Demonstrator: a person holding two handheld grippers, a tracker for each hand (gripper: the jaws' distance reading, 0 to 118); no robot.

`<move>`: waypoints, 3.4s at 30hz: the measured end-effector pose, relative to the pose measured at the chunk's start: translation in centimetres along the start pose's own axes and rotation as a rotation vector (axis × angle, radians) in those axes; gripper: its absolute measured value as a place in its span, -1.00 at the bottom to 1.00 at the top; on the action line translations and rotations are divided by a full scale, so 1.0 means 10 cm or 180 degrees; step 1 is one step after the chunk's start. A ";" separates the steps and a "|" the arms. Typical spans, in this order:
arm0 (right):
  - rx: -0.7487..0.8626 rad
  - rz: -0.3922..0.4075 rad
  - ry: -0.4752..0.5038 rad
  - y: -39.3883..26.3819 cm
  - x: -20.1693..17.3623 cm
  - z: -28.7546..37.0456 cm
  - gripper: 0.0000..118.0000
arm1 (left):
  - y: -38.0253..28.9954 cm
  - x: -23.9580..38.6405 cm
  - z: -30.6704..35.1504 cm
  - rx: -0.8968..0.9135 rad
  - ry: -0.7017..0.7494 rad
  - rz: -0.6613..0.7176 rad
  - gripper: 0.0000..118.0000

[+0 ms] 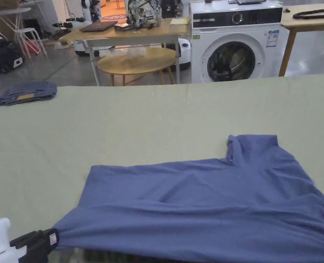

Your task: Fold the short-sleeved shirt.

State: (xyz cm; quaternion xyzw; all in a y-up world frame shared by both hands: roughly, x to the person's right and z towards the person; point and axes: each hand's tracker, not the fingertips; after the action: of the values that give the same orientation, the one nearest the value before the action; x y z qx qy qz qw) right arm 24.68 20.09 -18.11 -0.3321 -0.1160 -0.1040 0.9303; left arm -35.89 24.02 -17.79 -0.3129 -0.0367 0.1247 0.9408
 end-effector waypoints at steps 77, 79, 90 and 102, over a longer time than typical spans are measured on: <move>-0.1489 0.0653 0.0252 1.12 -0.70 -2.28 -0.57 | 0.76 -0.03 -2.35 -0.1462 0.0324 -0.0203 -1.00; -0.1325 0.0716 0.0237 1.10 -0.73 -2.17 -0.89 | 0.74 -0.06 -2.35 -0.1428 0.0331 -0.0203 -1.00; -0.0486 0.0633 0.0766 1.00 -0.33 -0.61 -0.96 | 0.68 -0.06 -0.70 -0.0465 -0.0281 -0.0323 -1.00; -0.0551 0.0432 0.0400 -0.47 0.24 0.47 -0.96 | -0.77 -0.17 0.29 -0.0686 -0.0137 -0.0149 -1.00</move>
State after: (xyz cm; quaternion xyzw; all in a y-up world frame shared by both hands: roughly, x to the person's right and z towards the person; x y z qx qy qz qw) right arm 25.02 19.24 -11.07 -0.4111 -0.0254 -0.0711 0.9085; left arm -36.38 19.36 -10.83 -0.4086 -0.0774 0.1047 0.9034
